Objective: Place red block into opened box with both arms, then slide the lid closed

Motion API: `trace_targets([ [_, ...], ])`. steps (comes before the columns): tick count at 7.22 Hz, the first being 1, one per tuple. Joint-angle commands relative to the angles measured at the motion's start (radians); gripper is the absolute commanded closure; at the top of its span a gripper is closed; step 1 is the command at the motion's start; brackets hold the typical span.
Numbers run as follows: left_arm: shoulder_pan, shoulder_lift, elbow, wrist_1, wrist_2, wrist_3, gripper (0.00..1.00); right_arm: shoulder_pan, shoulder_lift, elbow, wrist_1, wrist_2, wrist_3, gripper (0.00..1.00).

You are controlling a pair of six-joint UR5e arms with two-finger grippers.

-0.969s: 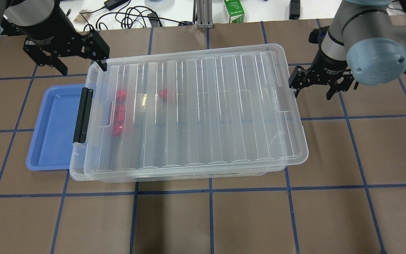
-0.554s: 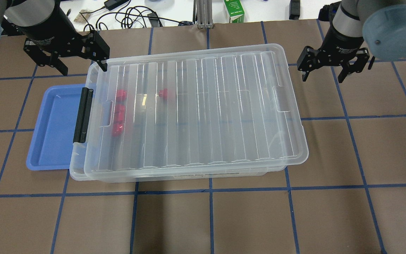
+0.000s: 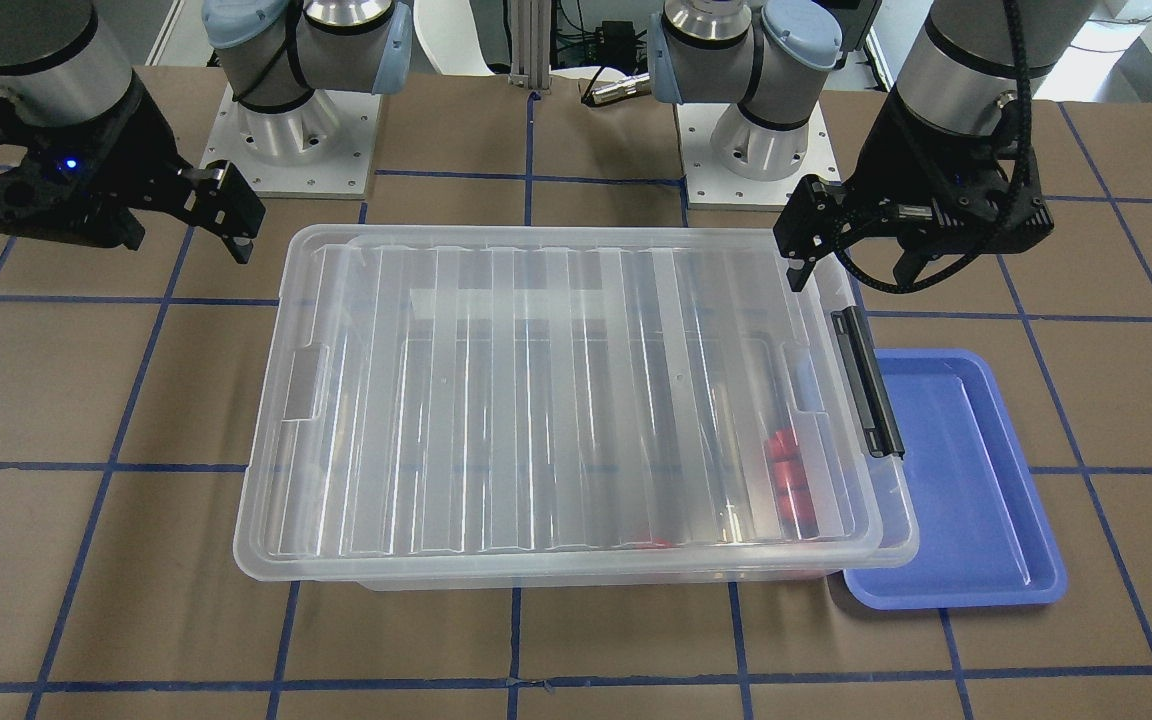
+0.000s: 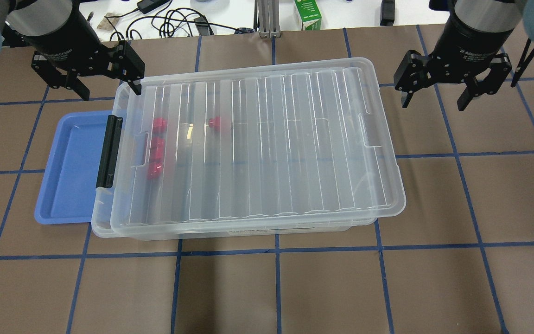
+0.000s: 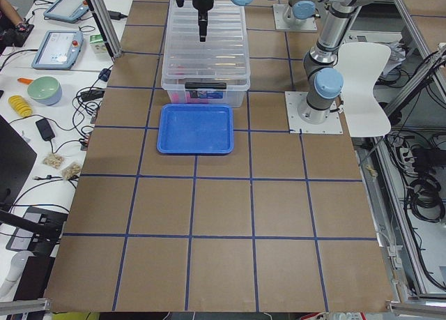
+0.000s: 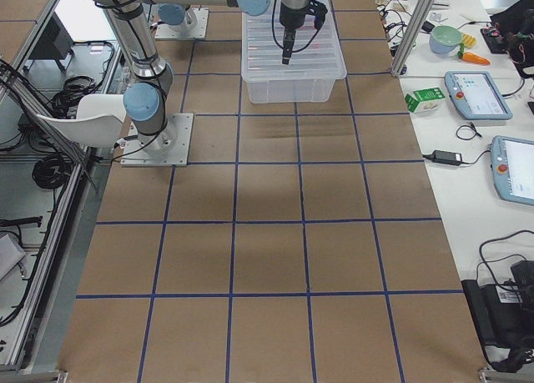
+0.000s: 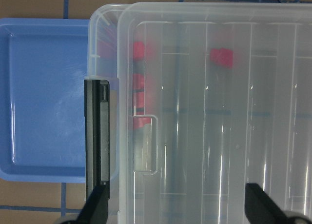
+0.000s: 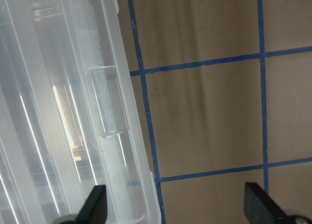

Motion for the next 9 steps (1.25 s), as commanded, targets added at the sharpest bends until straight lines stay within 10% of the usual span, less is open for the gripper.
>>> trace_targets([
  [1, 0.0, -0.001, 0.002, 0.004, 0.008, 0.001, 0.0, 0.059, -0.018, 0.008, 0.015, 0.0, 0.062, 0.0],
  [9, -0.002, 0.002, -0.009, 0.013, 0.014, -0.002, 0.0, 0.056, -0.023, 0.02, 0.011, -0.011, 0.043, 0.0],
])
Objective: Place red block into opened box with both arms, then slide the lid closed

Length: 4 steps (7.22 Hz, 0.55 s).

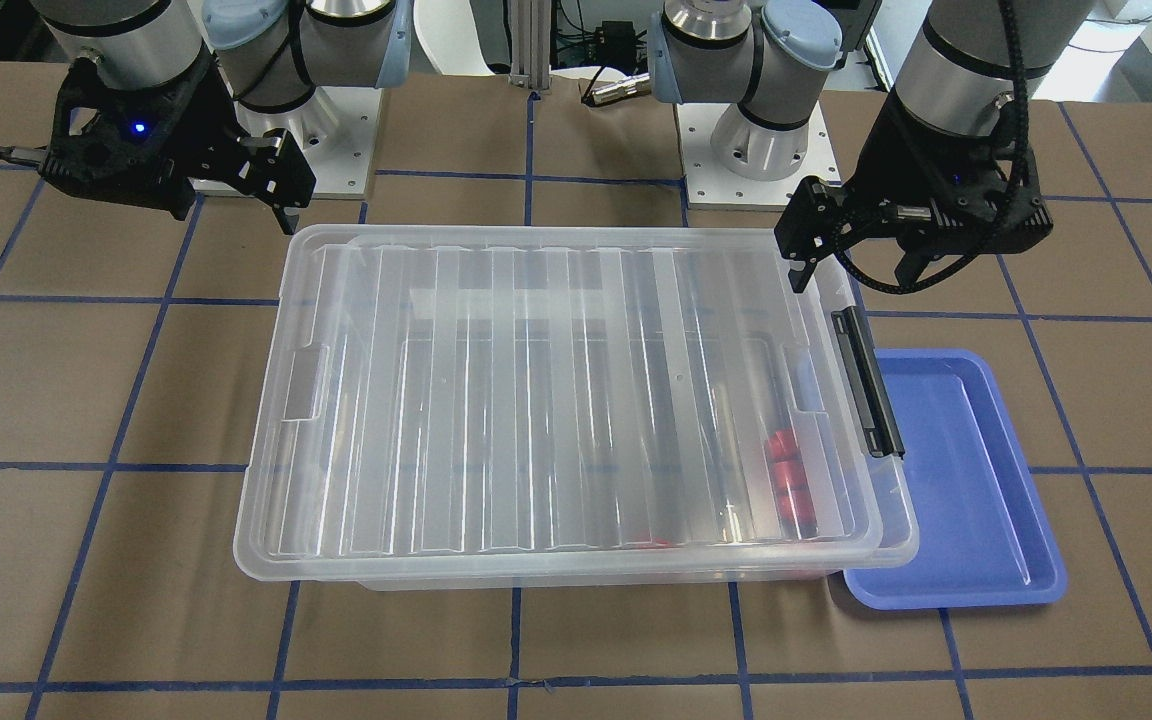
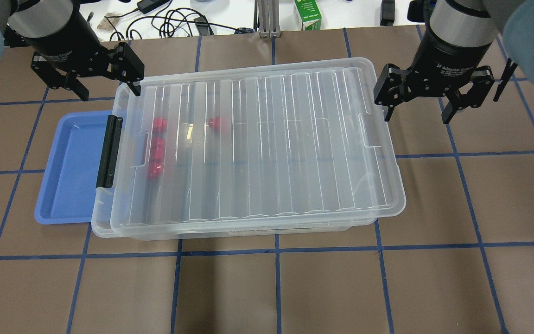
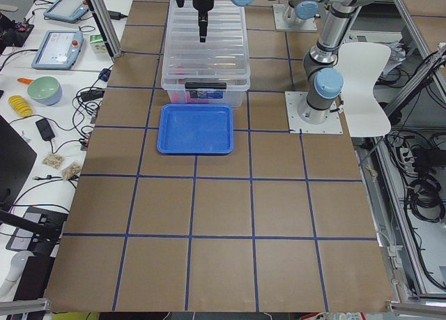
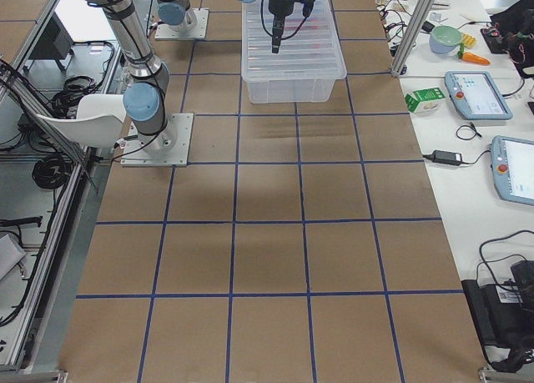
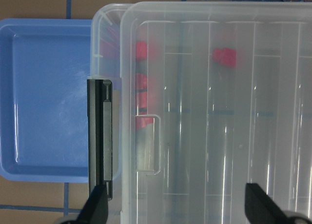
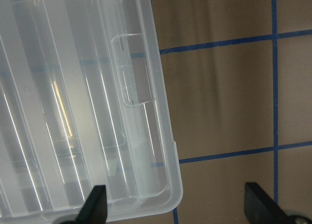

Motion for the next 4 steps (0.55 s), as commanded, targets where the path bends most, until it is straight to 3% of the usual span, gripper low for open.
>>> trace_targets([
  [1, -0.004, -0.008, 0.0, 0.004, 0.002, -0.002, 0.0, 0.001, 0.001, 0.002, -0.003, 0.003, 0.001, 0.0],
  [4, -0.005, -0.003, 0.001, 0.003, 0.001, 0.002, 0.0, 0.001, 0.001, 0.002, 0.0, 0.0, 0.003, 0.0],
])
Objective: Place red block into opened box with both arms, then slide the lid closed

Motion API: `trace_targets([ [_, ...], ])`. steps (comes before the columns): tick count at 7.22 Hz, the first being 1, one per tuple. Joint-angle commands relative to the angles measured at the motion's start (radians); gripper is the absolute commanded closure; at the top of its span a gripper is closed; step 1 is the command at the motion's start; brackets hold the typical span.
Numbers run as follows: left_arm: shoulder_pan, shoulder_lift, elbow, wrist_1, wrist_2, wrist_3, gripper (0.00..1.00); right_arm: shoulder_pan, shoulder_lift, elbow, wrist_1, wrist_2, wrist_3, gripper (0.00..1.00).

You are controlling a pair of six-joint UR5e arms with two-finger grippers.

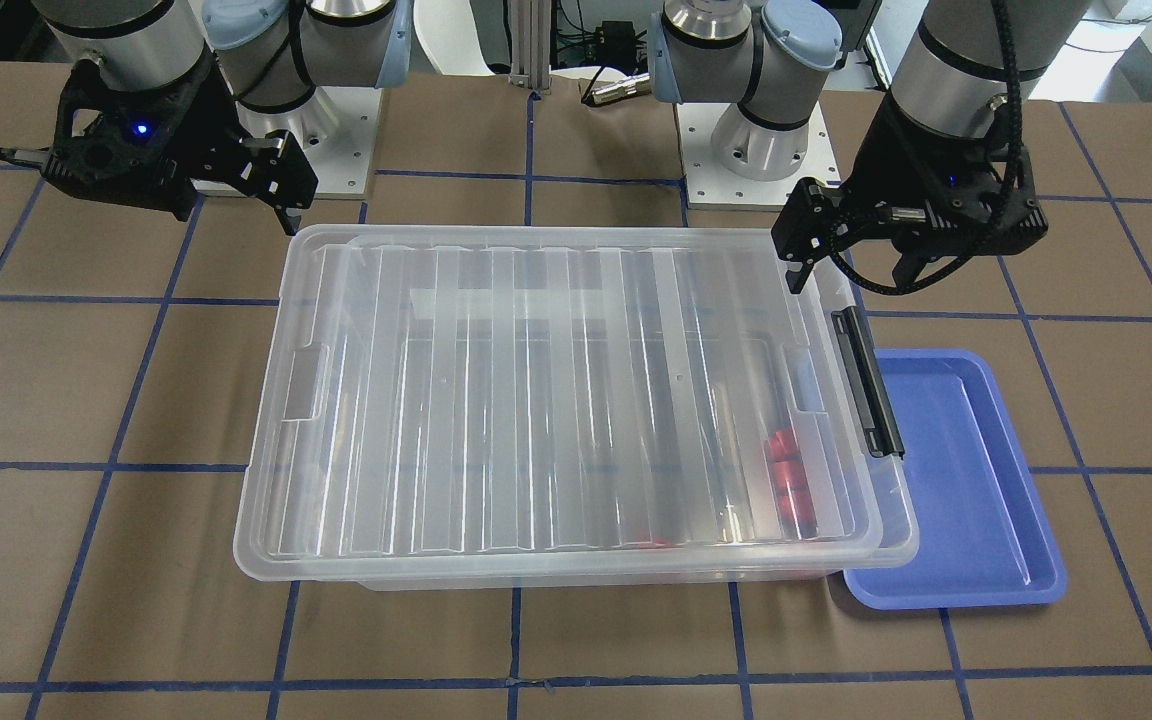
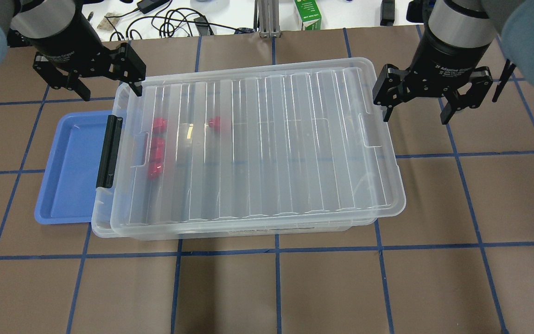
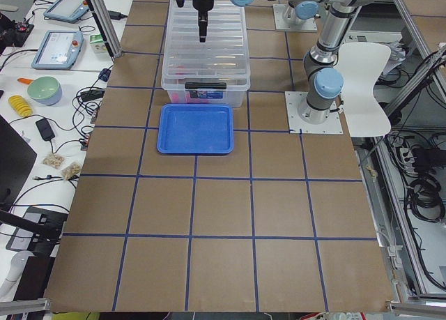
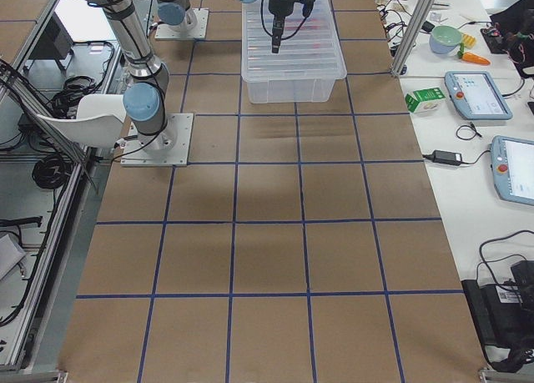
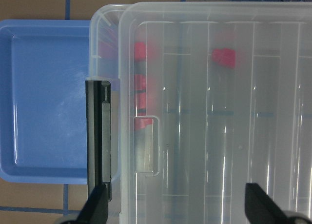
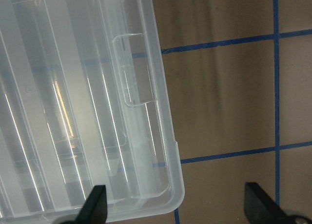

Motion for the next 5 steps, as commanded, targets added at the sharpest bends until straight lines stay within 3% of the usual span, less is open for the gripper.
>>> trace_targets([
  [1, -0.001, 0.007, -0.001, -0.003, 0.001, 0.002, 0.0, 0.0, 0.0, 0.0, 0.004, -0.002, 0.0, 0.0],
  [5, -0.001, 0.002, -0.002, -0.001, 0.001, 0.0, 0.0, -0.003, 0.0, -0.001, 0.001, 0.001, 0.0, 0.0],
])
